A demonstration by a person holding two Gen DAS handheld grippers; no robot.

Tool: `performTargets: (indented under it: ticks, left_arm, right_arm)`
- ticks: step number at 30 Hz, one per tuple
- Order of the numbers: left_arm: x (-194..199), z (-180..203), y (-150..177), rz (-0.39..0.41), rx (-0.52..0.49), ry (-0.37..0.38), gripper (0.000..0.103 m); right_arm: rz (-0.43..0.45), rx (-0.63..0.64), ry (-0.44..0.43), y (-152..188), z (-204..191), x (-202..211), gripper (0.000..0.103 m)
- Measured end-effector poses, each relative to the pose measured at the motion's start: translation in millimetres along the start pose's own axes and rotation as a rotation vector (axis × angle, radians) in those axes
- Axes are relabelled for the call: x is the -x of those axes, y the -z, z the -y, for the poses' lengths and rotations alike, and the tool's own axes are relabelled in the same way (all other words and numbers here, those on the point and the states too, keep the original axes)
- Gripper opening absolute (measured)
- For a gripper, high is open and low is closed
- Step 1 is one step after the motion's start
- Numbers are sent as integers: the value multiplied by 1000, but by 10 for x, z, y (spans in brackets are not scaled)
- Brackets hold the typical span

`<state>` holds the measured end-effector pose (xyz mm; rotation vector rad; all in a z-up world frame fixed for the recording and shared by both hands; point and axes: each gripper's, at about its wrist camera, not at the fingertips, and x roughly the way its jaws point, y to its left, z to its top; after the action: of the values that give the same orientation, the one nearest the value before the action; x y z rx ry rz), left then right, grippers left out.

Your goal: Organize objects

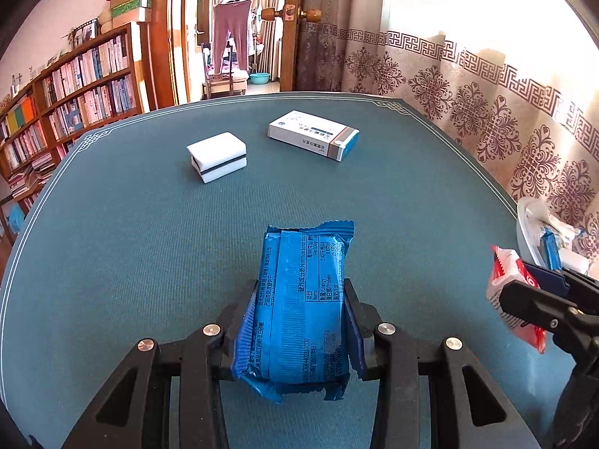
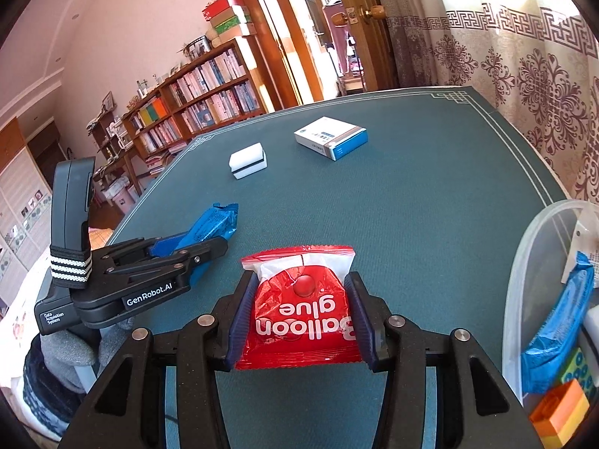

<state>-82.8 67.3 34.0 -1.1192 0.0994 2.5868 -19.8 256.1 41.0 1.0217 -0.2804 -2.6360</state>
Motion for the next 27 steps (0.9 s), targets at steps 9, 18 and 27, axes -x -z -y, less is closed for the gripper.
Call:
performTargets:
  ticks: [9, 18, 27]
  left_arm:
    - [29, 311, 23, -9, -43, 50, 43]
    - [33, 666, -1, -12, -98, 96, 43]
    - [56, 981, -29, -10, -152, 133, 43]
  right_arm:
    - [70, -42, 109, -8, 405, 478, 49]
    - [132, -139, 241, 4, 978, 895, 49]
    - [145, -149, 447, 33, 1380, 1003, 49]
